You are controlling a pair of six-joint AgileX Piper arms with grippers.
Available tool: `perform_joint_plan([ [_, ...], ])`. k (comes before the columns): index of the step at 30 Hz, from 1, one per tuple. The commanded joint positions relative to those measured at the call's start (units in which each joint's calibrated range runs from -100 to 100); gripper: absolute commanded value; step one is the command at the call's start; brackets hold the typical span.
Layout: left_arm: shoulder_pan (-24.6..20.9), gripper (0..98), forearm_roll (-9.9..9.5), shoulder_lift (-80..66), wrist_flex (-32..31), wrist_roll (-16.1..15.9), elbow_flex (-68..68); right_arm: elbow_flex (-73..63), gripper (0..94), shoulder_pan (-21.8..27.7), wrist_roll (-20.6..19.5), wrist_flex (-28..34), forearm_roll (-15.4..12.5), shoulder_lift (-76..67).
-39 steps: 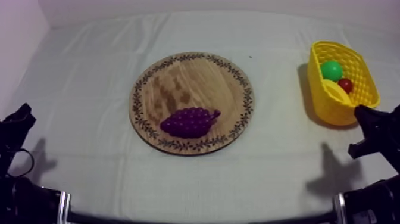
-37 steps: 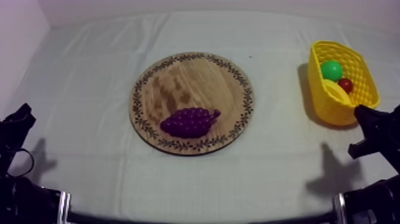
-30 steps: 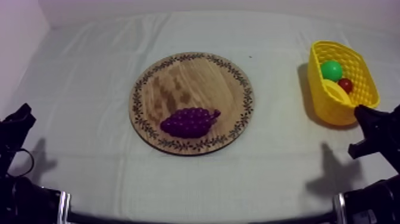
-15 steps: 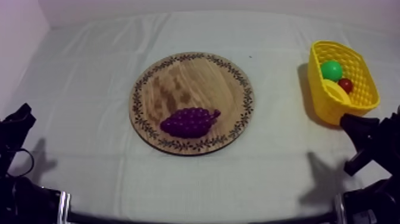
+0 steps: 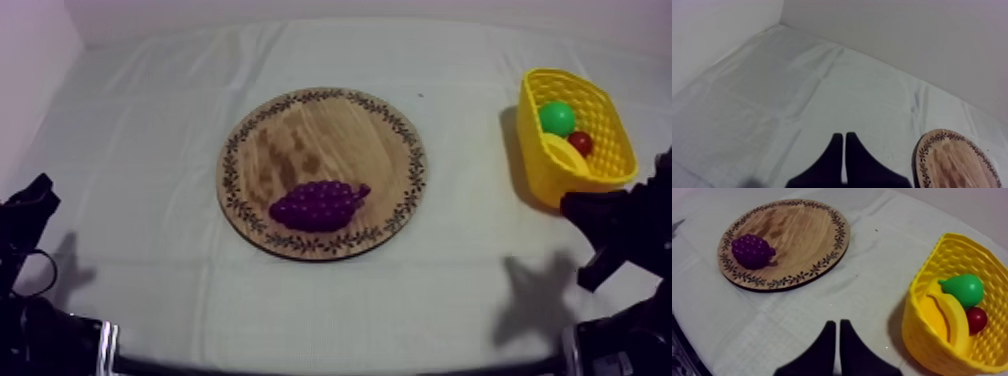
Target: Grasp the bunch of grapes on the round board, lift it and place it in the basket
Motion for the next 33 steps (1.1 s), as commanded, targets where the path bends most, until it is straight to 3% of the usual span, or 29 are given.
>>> perform_joint_plan([
  [1, 0.0, 0.0, 0.01, 0.0, 0.0, 0.0, 0.0, -8.4, 0.6, -2.4, -2.3, 3.9, 2.2, 11.4],
  [7, 0.0, 0.0, 0.01, 0.0, 0.0, 0.0, 0.0, -32.6, 0.6, -9.1, -4.6, 19.0, 5.4, 29.2],
  [11, 0.0, 0.0, 0.01, 0.0, 0.0, 0.0, 0.0, -45.9, 0.6, -11.8, -3.5, 26.4, 6.5, 39.5],
  [23, 0.0, 0.0, 0.01, 0.0, 0.0, 0.0, 0.0, -57.5, 0.6, -16.0, 1.9, 29.0, 11.1, 65.9],
  [33, 0.0, 0.0, 0.01, 0.0, 0.0, 0.0, 0.0, -76.9, 0.6, -14.0, 12.5, 32.1, 7.4, 81.3],
])
